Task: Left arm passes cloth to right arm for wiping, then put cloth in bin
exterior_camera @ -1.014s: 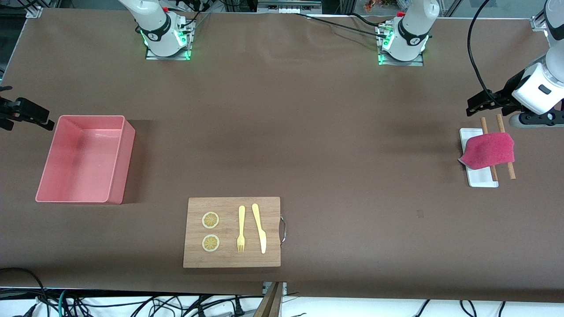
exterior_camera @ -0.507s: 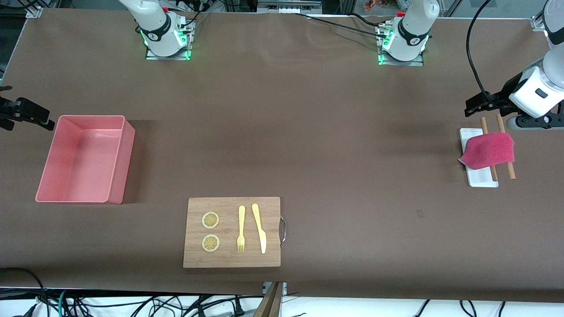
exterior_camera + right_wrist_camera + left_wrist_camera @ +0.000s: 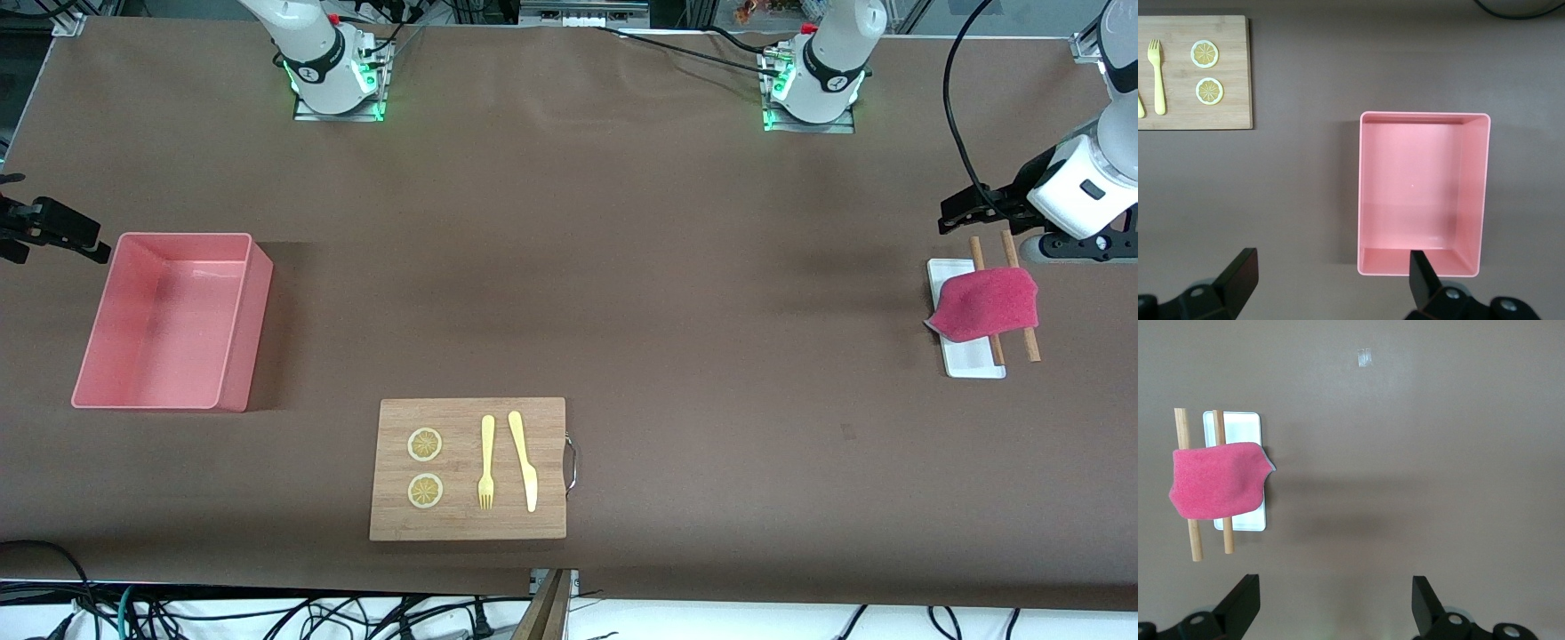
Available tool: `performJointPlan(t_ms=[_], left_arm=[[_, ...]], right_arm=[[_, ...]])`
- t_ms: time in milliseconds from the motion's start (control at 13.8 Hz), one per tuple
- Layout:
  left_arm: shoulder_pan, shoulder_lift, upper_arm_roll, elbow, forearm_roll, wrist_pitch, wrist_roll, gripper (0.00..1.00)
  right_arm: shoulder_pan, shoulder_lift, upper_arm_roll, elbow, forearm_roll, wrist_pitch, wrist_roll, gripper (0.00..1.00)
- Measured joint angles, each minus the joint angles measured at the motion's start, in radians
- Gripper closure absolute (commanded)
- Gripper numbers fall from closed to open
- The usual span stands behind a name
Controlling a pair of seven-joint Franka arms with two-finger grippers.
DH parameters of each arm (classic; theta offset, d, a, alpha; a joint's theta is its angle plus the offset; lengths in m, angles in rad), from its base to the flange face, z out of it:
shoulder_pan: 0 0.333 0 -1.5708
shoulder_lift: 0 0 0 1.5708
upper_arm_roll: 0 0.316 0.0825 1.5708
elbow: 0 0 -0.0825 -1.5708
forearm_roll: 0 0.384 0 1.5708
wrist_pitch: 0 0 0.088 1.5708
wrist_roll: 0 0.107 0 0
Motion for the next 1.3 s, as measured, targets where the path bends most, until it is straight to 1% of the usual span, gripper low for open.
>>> performJointPlan(t_ms=[652,870,1087,1304], left_arm=[[0.004,0.004,0.001,0.0,0.0,-0.001,0.007,0.0],[0.02,0.008,0.001,0.003,0.0,0.0,0.034,0.0],[0.066,0.028,0.003,0.019,0.0,0.002,0.144,0.0],[0.149,0.068,0.005,0.053,-0.002,0.014,0.332,0.0]], right_arm=[[0.002,0.0,0.0,0.0,0.0,0.006,0.0,0.0],[0.003,0.0,0.0,0.0,0.0,0.007,0.0,0.0],[0.003,0.0,0.0,0.0,0.0,0.008,0.0,0.0],[0.004,0.0,0.0,0.0,0.0,0.008,0.0,0.0]])
